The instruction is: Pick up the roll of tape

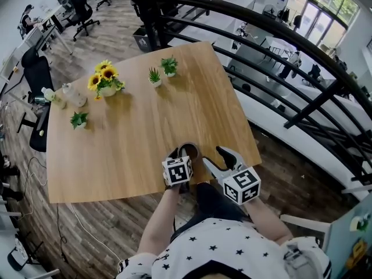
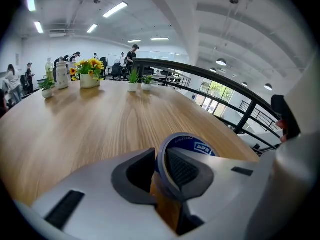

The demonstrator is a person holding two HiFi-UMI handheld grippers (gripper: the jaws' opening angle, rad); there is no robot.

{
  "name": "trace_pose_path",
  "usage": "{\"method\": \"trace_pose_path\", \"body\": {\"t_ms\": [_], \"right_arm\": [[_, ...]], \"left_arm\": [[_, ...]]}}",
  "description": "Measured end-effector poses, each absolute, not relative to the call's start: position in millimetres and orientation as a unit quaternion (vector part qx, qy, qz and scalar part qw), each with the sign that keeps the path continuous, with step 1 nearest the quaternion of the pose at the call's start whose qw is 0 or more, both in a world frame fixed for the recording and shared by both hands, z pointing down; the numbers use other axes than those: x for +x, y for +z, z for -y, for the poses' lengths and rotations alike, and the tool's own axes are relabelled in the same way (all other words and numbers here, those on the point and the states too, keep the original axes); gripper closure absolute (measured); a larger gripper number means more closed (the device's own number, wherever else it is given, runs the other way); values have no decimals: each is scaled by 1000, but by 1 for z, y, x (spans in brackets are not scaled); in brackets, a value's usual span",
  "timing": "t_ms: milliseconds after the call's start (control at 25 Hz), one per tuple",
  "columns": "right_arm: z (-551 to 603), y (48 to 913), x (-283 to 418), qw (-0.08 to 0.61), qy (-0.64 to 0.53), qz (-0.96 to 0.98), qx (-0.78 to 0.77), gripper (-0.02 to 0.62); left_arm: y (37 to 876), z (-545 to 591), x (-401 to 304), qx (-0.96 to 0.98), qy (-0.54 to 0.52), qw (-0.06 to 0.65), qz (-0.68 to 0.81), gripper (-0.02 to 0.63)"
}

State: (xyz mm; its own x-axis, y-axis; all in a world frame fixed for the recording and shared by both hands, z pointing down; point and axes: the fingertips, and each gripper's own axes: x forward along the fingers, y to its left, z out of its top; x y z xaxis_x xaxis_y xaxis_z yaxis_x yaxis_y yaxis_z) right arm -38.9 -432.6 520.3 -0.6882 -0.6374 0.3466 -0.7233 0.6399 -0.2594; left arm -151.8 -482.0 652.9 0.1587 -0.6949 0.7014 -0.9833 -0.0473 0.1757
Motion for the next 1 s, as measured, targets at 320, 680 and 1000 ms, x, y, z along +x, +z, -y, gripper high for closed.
{"method": "trace_pose_path", "body": {"t_ms": [320,680,1000], "right_arm": [[417,511,-35,106,185,897,387,373],[383,496,-37,99,167,900,391,373],[349,486,-42,95,157,900,394,373]], "left_arm": [[631,465,-155,699,200,315,611,538],[599,426,-164,705,174,297,619,538],[569,384,-167,715,146,288,620,538]]}}
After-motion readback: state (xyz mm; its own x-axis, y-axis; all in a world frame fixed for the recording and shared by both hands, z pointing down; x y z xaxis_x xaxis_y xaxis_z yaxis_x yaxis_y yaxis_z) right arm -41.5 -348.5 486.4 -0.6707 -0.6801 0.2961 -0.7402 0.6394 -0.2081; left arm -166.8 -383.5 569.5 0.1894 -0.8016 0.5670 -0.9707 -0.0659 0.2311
